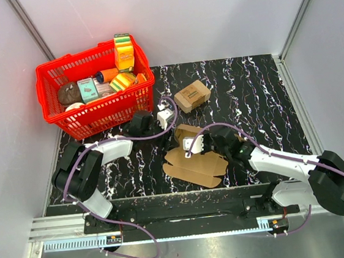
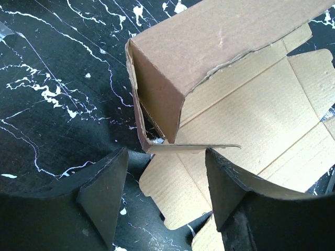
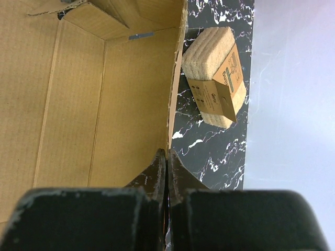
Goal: Fold the paper box
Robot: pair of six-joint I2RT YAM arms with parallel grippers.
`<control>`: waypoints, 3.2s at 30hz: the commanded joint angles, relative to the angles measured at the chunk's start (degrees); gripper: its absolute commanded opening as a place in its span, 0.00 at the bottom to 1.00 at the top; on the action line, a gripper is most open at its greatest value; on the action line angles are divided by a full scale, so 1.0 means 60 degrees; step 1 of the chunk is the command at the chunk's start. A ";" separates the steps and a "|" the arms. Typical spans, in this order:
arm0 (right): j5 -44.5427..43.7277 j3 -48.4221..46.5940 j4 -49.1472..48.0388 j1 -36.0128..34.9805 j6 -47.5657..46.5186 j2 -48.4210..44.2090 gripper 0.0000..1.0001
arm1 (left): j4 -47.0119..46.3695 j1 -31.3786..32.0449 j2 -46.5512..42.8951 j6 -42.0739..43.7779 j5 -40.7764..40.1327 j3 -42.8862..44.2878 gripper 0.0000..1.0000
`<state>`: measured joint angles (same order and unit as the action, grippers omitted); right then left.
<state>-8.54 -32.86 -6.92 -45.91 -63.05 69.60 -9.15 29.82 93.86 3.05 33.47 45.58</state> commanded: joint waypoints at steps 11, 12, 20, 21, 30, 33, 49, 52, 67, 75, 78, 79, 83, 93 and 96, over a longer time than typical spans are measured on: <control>-0.0174 0.0086 0.0143 -0.0434 -0.0244 -0.0087 0.06 | -0.0483 0.0113 0.0074 0.0297 -0.0159 0.0298 0.66; -0.0189 0.0072 0.0128 -0.0449 -0.0259 -0.0101 0.06 | -0.0468 0.0127 0.0059 0.0283 -0.0203 0.0284 0.66; -0.0321 0.0159 0.0230 -0.0493 -0.0464 -0.0248 0.06 | -0.0044 0.0127 -0.0014 0.0663 -0.0540 0.0342 0.66; -0.0321 0.0174 0.0230 -0.0507 -0.0493 -0.0248 0.06 | 0.0044 0.0127 -0.0014 0.0736 -0.0598 0.0357 0.66; -0.0642 0.0350 -0.0165 -0.0698 -0.0962 -0.0234 0.06 | 0.0148 0.0098 -0.0102 0.1000 -0.0511 0.0342 0.67; -0.0818 0.0438 -0.0268 -0.0800 -0.1093 -0.0175 0.06 | 0.0060 0.0025 -0.0233 0.0972 -0.0423 0.0255 0.68; -0.1390 0.0965 -0.1381 -0.1123 -0.1928 0.0089 0.06 | -0.0263 -0.0298 -0.0468 0.0913 -0.0188 0.0005 0.68; -0.1259 0.1082 -0.1469 -0.1225 -0.1929 0.0030 0.06 | -0.0263 -0.0327 -0.0454 0.0898 -0.0116 0.0020 0.68; -0.1185 0.1068 -0.1689 -0.1460 -0.1504 0.0323 0.08 | -0.0233 -0.0064 -0.0176 0.0898 0.0194 0.0079 0.69; -0.1038 0.1039 -0.1601 -0.1504 -0.1445 0.0337 0.08 | -0.1009 0.0156 -0.0394 0.0342 -0.0831 -0.0302 0.70; -0.1097 0.1053 -0.1747 -0.1606 -0.1446 0.0396 0.08 | -0.1330 0.0229 -0.0541 0.0225 -0.1212 -0.0507 0.71; -0.1068 0.1068 -0.1776 -0.1621 -0.1416 0.0411 0.08 | -0.1390 0.0259 -0.0571 0.0181 -0.1344 -0.0551 0.71; -0.1082 0.1068 -0.1806 -0.1665 -0.1343 0.0440 0.08 | -0.1610 0.0390 -0.0673 0.0049 -0.1945 -0.0712 0.71; -0.1185 0.1126 -0.1879 -0.1840 -0.1211 0.0513 0.09 | -0.2927 0.0610 -0.1273 -0.0479 -0.3001 -0.1517 0.71; -0.1229 0.1097 -0.1938 -0.1870 -0.1153 0.0601 0.10 | -0.3206 0.0800 -0.1391 -0.0801 -0.3527 -0.1679 0.68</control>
<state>-16.64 -26.55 -18.09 -56.05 -71.44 72.14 -20.71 33.52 88.29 0.71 17.85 36.53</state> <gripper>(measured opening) 0.093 0.695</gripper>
